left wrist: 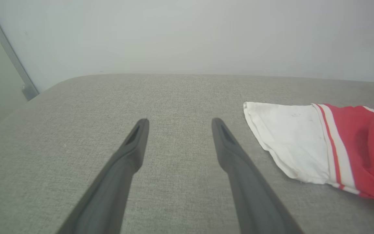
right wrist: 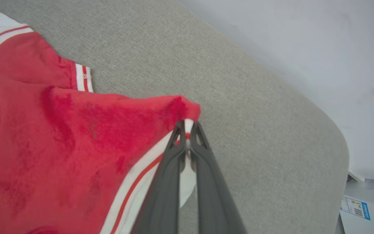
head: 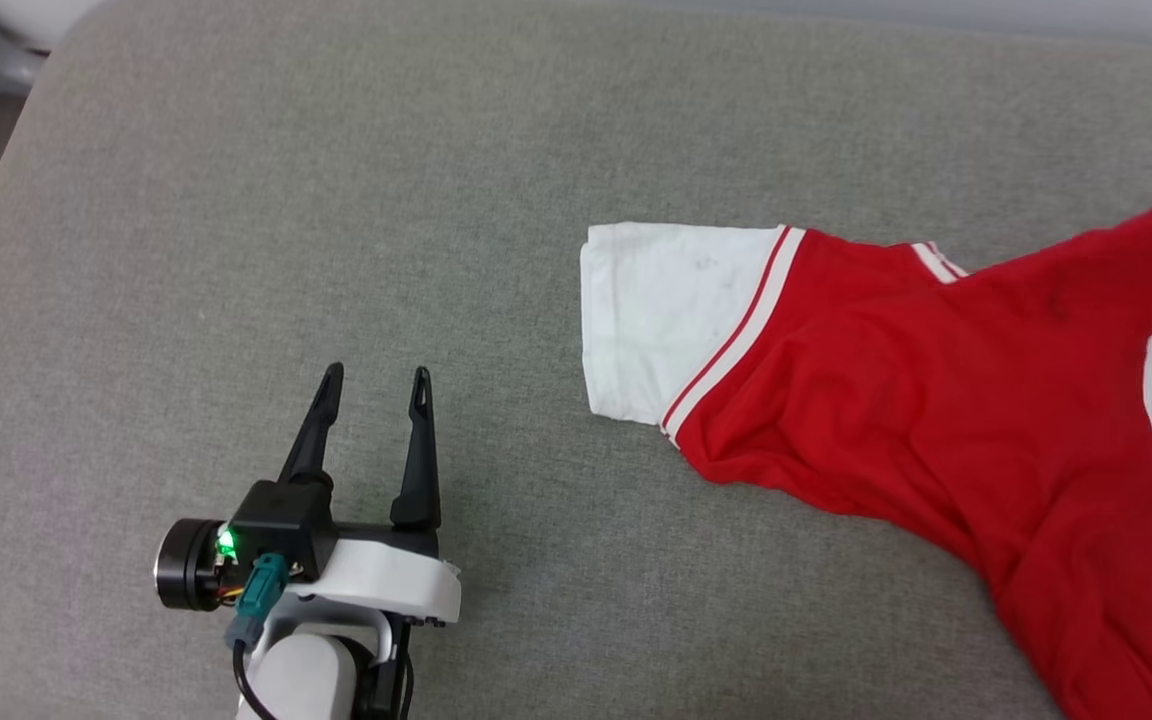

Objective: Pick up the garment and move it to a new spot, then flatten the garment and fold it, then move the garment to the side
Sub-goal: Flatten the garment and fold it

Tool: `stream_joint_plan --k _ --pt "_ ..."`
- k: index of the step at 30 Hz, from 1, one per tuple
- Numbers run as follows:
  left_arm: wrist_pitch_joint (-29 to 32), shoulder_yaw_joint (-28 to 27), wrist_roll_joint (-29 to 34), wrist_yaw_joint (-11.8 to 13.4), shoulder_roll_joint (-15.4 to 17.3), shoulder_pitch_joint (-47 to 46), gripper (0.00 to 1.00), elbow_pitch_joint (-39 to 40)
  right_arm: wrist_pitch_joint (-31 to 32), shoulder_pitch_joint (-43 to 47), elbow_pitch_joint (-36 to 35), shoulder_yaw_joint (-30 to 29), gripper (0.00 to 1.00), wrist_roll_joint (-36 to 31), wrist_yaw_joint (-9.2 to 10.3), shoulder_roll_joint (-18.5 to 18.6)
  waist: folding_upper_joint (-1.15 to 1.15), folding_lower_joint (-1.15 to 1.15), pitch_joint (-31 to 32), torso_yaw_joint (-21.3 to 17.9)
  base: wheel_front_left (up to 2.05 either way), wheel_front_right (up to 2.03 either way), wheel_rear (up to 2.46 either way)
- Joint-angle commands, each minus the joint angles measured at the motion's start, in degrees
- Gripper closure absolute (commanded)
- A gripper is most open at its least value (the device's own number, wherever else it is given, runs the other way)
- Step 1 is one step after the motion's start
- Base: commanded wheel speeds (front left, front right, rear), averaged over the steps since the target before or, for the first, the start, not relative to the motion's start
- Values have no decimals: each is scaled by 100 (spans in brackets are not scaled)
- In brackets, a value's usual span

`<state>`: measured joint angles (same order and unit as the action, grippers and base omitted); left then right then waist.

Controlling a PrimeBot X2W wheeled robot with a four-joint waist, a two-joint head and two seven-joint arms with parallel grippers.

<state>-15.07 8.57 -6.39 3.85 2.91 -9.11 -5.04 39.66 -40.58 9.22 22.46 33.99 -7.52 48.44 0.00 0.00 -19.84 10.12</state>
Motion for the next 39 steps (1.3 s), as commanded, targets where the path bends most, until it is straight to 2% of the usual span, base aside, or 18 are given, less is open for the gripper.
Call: stream_joint_plan --k 1,9,16,17,18,19,22,28,34,39 --pt "-15 -6 -24 16 -4 -74 0 20 -52 -133 124 80 100 -40 6 -107 0 0 -119 72 0 0 0" --pt "-15 95 -88 23 -4 -298 0 15 -306 -666 1614 883 100 -169 6 -828 0 0 -358 191 0 0 0" --pt "-15 26 -62 48 -4 -266 0 -24 -693 -611 2398 1320 100 183 3 -1098 0 0 -325 164 0 0 0" --pt "-15 -3 -44 38 -4 -240 0 -35 -822 -622 2422 1339 72 240 3 -1092 0 0 -292 143 0 0 0" --pt "-15 -38 -26 23 -4 -223 0 -52 -969 -615 2429 1362 13 299 3 -1078 0 0 -250 120 0 0 0" --pt "-15 -79 -2 7 -5 -213 0 -57 -1138 -601 2408 1401 0 350 3 -1057 0 0 -202 88 0 0 0" --pt "-15 -185 78 -67 -4 -203 0 -67 -1778 -585 2236 1513 0 386 6 -902 0 0 -38 -21 0 0 0" --pt "-15 -462 180 -241 147 -263 0 -78 -3126 -309 1897 1368 0 270 7 -875 0 0 306 -374 0 0 0" --pt "-15 -600 256 -502 370 -539 0 -150 -4174 231 1501 656 0 -264 7 -1177 0 0 554 -725 0 0 0" --pt "-15 -609 279 -711 578 -878 0 -318 -4610 809 1097 -54 0 -709 6 -1548 0 0 684 -901 0 0 0"
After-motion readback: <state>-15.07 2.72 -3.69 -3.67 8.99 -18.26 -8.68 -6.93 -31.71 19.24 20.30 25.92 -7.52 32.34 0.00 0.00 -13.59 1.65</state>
